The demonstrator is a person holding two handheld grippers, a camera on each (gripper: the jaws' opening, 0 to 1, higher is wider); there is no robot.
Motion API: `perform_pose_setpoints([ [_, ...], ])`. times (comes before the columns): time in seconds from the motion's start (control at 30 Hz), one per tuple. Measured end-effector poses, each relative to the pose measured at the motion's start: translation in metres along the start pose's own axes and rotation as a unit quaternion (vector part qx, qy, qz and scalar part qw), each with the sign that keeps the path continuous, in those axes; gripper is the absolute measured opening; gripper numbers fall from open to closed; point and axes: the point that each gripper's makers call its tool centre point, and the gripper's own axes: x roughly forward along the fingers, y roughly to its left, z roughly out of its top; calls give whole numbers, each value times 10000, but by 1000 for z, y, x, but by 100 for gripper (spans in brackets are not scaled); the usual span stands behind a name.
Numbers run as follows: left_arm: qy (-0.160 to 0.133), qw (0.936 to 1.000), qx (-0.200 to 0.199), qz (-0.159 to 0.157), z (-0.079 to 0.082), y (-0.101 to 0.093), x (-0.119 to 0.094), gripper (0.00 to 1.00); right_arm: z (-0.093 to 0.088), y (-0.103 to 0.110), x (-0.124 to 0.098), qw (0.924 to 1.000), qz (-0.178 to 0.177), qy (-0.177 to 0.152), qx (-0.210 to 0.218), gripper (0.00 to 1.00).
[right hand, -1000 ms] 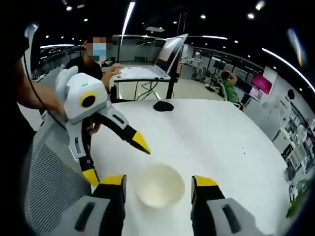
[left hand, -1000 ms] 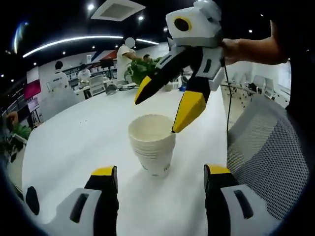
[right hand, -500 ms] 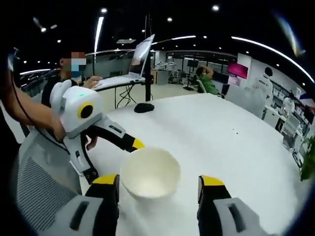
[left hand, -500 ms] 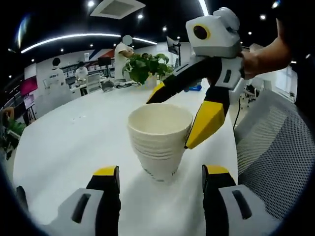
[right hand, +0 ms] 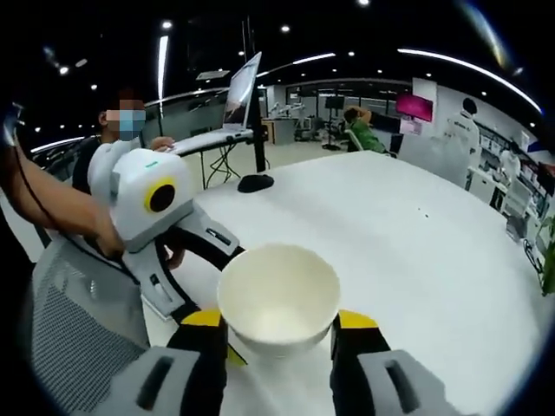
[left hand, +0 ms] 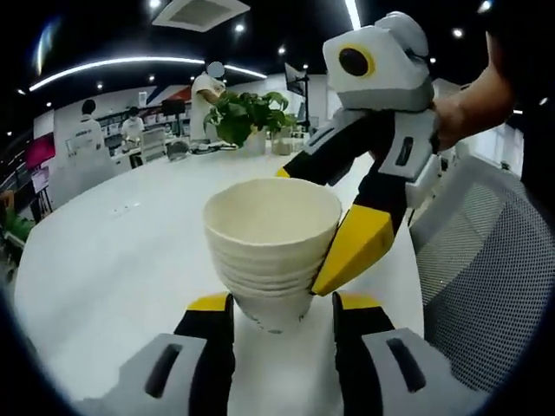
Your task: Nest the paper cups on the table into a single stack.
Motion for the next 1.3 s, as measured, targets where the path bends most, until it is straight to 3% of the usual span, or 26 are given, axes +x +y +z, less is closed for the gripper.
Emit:
perform_pose_setpoints([
  [0.13,67,9998,119,143,-1,6,1,36,1,-1,0,10000,-2,-21,86,46],
  [0.67,0,9997,42,244,10,22,0,36,20,-7,2,9999,-12,-126,22,45],
  [0.97,-23,9995,67,302,22,46,3,36,38,-27,13,9997,-51,-241,48,45],
  [1.3,24,9994,88,333,34,67,17,36,47,-55,24,9992,-120,-380,30,45],
])
